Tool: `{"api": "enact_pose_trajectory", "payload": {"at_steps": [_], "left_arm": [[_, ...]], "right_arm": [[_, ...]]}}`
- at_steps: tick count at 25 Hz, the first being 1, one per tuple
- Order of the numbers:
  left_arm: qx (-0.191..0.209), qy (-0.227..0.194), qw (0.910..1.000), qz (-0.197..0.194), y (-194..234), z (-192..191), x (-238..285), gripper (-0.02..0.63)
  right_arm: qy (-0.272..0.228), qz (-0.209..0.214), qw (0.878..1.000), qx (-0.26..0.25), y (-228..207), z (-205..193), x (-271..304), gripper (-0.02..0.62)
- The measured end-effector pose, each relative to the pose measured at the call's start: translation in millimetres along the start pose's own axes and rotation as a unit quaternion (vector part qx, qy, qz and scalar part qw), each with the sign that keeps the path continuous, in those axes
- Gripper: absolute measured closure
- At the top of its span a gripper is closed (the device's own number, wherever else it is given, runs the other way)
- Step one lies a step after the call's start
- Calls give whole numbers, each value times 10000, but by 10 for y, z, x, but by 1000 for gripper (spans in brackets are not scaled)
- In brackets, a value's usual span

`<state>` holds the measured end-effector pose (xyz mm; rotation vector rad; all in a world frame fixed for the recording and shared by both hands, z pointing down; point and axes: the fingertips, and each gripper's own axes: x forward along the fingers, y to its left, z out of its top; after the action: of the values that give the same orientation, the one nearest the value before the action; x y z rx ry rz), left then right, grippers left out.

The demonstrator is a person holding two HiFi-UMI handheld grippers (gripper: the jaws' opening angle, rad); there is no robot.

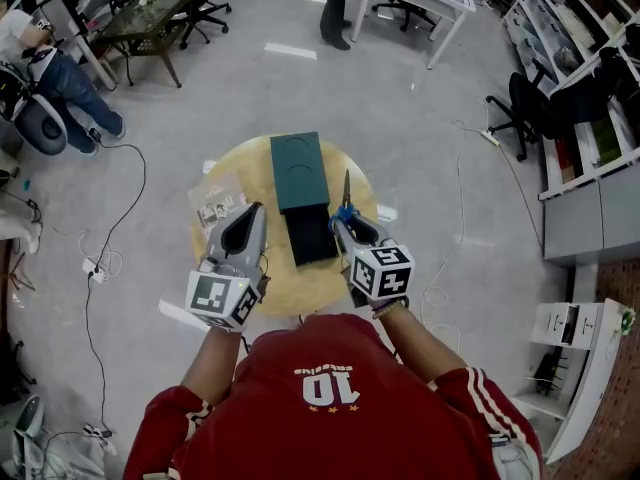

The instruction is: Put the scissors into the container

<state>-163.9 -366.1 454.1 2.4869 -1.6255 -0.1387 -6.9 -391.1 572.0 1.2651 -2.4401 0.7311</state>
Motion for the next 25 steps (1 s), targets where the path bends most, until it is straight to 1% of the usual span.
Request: {"api": "enact_pose_trajectory", "payload": {"at_steps": [4, 8, 14, 17, 21, 25], "left_arm": [[4, 145, 9999, 22, 75, -133, 127, 604], [-144, 353, 9993, 69, 122, -368, 169, 604], [-215, 485, 9986, 85, 141, -516, 251, 604], [-251, 561, 9981, 88, 123, -589, 234, 604], [-278, 633, 9975, 107, 95, -650, 203, 604], [-289, 681, 9972, 126, 52, -657, 145, 604]], "right_arm": [[300, 7, 9993, 238, -94, -205, 249, 518], [748, -1, 9963, 420, -161, -602, 469, 518], [1377, -108, 9875, 764, -311, -1217, 774, 518], [1650, -157, 9827, 824, -359, -1517, 851, 518], [1894, -237, 9777, 875, -392, -1802, 940, 518], [2032, -391, 9741, 914, -431, -1986, 1019, 518]]}}
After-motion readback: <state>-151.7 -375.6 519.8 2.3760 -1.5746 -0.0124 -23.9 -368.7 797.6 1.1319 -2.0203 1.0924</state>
